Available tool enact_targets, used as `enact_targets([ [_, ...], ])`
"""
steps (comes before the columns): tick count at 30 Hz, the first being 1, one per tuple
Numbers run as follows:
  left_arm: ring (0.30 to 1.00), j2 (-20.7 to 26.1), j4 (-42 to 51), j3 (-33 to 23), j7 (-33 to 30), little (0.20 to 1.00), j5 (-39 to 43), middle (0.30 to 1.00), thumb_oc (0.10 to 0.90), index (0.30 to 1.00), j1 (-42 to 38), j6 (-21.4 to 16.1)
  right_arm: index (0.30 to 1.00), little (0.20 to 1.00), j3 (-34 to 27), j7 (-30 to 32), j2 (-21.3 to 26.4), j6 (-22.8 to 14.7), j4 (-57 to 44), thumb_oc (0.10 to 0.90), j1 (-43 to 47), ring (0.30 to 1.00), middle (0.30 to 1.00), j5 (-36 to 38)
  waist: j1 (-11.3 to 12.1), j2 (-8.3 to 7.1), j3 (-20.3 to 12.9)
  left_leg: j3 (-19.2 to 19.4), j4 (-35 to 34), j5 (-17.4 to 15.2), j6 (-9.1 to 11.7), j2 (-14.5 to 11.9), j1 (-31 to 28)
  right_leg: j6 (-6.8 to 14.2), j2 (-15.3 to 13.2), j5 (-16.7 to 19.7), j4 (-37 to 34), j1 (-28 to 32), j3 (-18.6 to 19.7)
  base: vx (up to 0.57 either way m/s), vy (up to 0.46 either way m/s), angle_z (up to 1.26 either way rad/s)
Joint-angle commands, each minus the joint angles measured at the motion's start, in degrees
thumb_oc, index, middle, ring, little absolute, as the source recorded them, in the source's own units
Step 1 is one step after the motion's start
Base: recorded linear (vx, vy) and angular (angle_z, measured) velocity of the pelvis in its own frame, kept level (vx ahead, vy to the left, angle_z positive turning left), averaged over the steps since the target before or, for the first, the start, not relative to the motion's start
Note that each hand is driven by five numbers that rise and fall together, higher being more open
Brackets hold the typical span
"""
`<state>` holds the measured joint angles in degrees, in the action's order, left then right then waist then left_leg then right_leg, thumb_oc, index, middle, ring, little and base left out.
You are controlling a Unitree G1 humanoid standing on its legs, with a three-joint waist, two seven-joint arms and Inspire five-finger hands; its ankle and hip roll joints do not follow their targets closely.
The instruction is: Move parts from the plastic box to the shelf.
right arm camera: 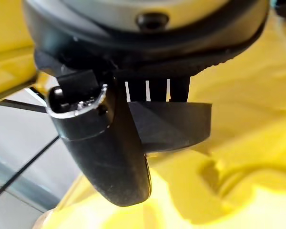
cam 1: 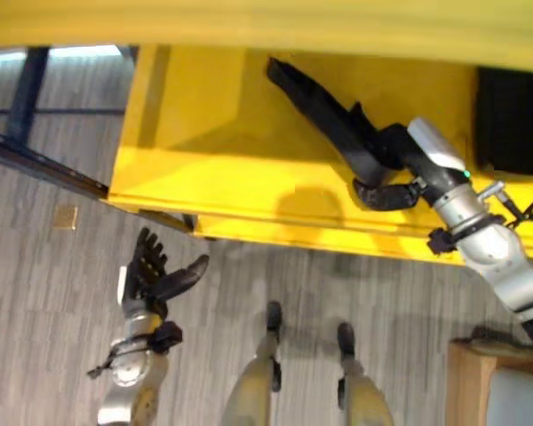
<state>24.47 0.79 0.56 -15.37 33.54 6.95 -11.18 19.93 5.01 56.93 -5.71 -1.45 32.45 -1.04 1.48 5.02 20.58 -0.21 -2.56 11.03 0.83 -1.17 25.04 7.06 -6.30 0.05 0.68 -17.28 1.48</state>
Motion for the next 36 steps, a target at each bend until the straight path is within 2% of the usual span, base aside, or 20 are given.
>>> enact_targets([
  [1, 1.0, 4.49, 5.22, -1.92, 0.67, 1.0, 0.9, 1.0, 0.9, 1.0, -0.86, -4.21, 0.3, 0.3, 5.2, -1.1, 4.96, -2.26, -1.01, 0.4, 9.95, 0.3, 0.3, 1.51, 1.03, -1.19, -1.0, 2.72, 7.85, -4.9, 4.52, -5.05, 0.18, -0.65, -1.41, -6.62, 13.29, -4.97, 2.04, -0.04, -0.029, 0.02],
  [7, 1.0, 4.92, 5.43, -1.08, 0.29, 1.0, 1.11, 1.0, 0.9, 1.0, -1.83, -4.27, 0.3, 0.3, 10.15, -0.43, 6.64, -1.41, 1.63, 0.4, 17.62, 0.3, 0.3, 0.82, 0.98, -0.2, 0.85, 2.79, 9.45, -5.27, 4.61, -5.01, 2.24, -0.91, -1.15, -7.54, 16.5, -7.87, 2.57, -0.02, -0.014, 0.07],
  [13, 1.0, 4.76, 4.89, 0.35, -1.04, 1.0, 1.1, 1.0, 0.9, 1.0, -4.77, -4.9, 0.3, 0.3, 13.41, 3.23, 3.78, 0.26, 7.58, 0.4, 25.34, 0.3, 0.3, -1.66, 0.74, 0.13, 2.16, 3.14, 9.78, -5.52, 4.63, -4.84, 2.69, -1.11, -1.05, -7.94, 17.98, -8.94, 2.91, -0.01, -0.013, 0.06],
  [16, 1.0, 4.41, 4.88, 0.63, -1.49, 1.0, 1.03, 1.0, 0.9, 1.0, -5.49, -5.13, 0.3, 0.3, 13.41, 4.87, 2.67, 0.58, 9.03, 0.4, 26.38, 0.3, 0.3, -3.44, 0.46, 0.2, 2.45, 3.24, 9.58, -5.58, 4.58, -4.69, 2.6, -1.16, -1.03, -7.99, 17.89, -9.0, 3.04, 0.0, 0.0, 0.0],
  [22, 1.0, 3.04, 5.1, 0.31, -3.32, 1.0, -0.18, 1.0, 0.9, 1.0, -6.73, -5.26, 0.3, 0.3, 8.3, 10.28, -1.85, 2.0, 8.36, 0.4, 24.62, 0.3, 0.3, -12.36, -0.13, 0.51, 2.62, 3.61, 8.77, -5.76, 4.37, -4.27, 2.33, -1.24, -0.9, -8.04, 17.37, -9.06, 3.51, 0.0, 0.005, 0.0],
  [23, 1.0, 2.13, 5.55, 0.38, -4.31, 1.0, -1.35, 1.0, 0.9, 1.0, -7.49, -5.36, 0.3, 0.3, 5.16, 13.19, -5.02, 2.87, 8.51, 0.4, 22.91, 0.3, 0.3, -16.71, -0.48, 0.73, 2.68, 3.76, 8.89, -6.01, 4.25, -4.13, 2.39, -1.3, -0.96, -8.05, 17.19, -8.99, 3.55, 0.0, 0.0, 0.0],
  [26, 1.0, 1.88, 5.59, 0.53, -4.66, 1.0, -1.66, 1.0, 0.9, 1.0, -7.59, -5.4, 0.3, 0.3, 3.55, 14.53, -6.69, 3.08, 8.64, 0.4, 21.5, 0.3, 0.3, -18.0, -0.49, 0.74, 2.69, 3.8, 8.95, -6.09, 4.18, -4.1, 2.42, -1.29, -0.95, -8.0, 17.11, -9.0, 3.56, 0.0, 0.0, 0.0],
  [29, 1.0, 0.57, 5.74, 1.4, -5.84, 1.0, -3.4, 1.0, 0.9, 1.0, -8.67, -5.26, 0.3, 0.3, -1.88, 19.0, -13.43, 4.77, 9.65, 0.4, 16.67, 0.3, 0.3, -22.92, -1.07, 1.17, 2.93, 3.9, 8.8, -6.3, 3.98, -3.91, 2.48, -1.29, -0.97, -7.85, 16.69, -8.96, 3.61, 0.01, 0.011, 0.0],
  [36, 1.0, -0.64, 5.53, 2.5, -7.61, 1.0, -5.27, 1.0, 0.9, 1.0, -9.77, -5.18, 0.3, 0.3, -5.75, 24.99, -22.34, 5.32, 11.04, 0.4, 12.07, 0.3, 0.3, -24.93, -1.5, 1.56, 2.74, 4.24, 8.08, -6.49, 3.73, -3.87, 1.95, -1.28, -0.82, -7.74, 15.9, -8.66, 3.99, 0.0, 0.0, 0.0],
])
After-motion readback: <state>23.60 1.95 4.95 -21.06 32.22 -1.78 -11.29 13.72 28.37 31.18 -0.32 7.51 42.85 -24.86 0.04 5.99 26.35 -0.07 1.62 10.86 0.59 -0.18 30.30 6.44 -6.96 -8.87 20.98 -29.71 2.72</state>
